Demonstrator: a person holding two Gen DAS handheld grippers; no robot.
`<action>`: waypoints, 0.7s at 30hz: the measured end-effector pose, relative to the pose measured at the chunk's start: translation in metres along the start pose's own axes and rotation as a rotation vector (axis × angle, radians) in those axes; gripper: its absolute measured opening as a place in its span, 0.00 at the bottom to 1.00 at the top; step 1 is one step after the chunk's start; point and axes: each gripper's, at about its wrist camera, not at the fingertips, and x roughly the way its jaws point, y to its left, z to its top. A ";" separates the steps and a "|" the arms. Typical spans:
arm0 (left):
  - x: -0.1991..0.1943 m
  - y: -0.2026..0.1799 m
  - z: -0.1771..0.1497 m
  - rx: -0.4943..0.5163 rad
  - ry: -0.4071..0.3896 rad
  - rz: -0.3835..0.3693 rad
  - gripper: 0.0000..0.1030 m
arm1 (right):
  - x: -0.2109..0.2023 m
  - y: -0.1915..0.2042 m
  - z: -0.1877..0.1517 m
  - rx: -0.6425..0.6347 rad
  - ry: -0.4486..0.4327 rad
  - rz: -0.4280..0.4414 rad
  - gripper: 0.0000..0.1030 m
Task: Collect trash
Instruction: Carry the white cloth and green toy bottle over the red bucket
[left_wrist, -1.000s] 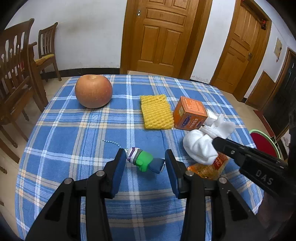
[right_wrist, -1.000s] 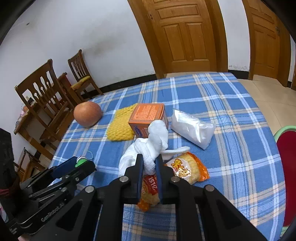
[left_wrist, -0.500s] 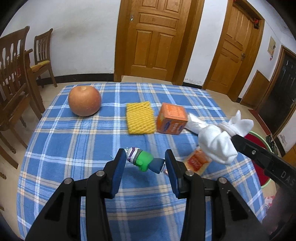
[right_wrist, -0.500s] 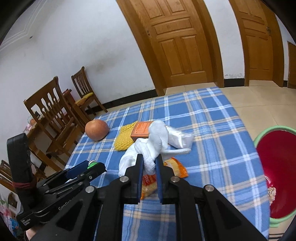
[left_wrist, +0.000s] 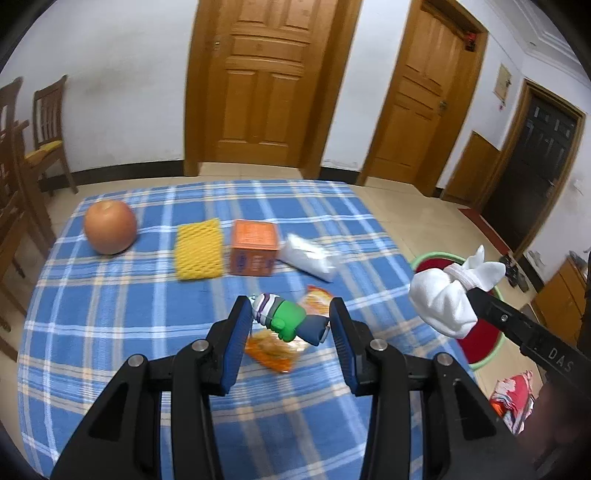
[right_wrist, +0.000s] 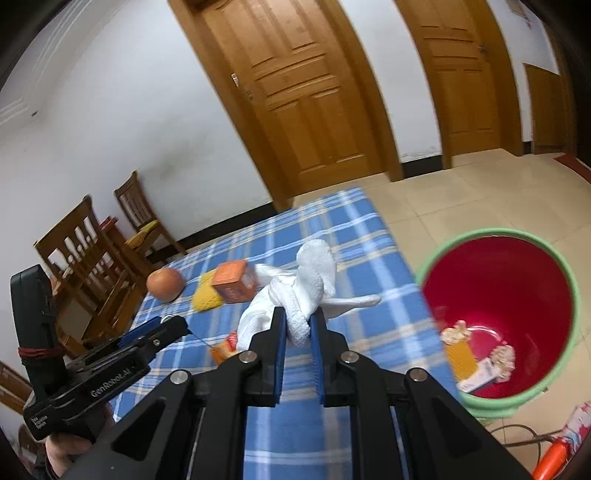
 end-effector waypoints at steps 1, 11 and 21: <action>0.000 -0.004 0.001 0.005 0.000 -0.007 0.43 | -0.005 -0.006 0.000 0.008 -0.007 -0.014 0.14; 0.011 -0.061 0.006 0.086 0.018 -0.114 0.43 | -0.037 -0.055 -0.005 0.093 -0.063 -0.126 0.14; 0.039 -0.117 0.006 0.169 0.069 -0.192 0.43 | -0.052 -0.103 -0.016 0.184 -0.080 -0.230 0.15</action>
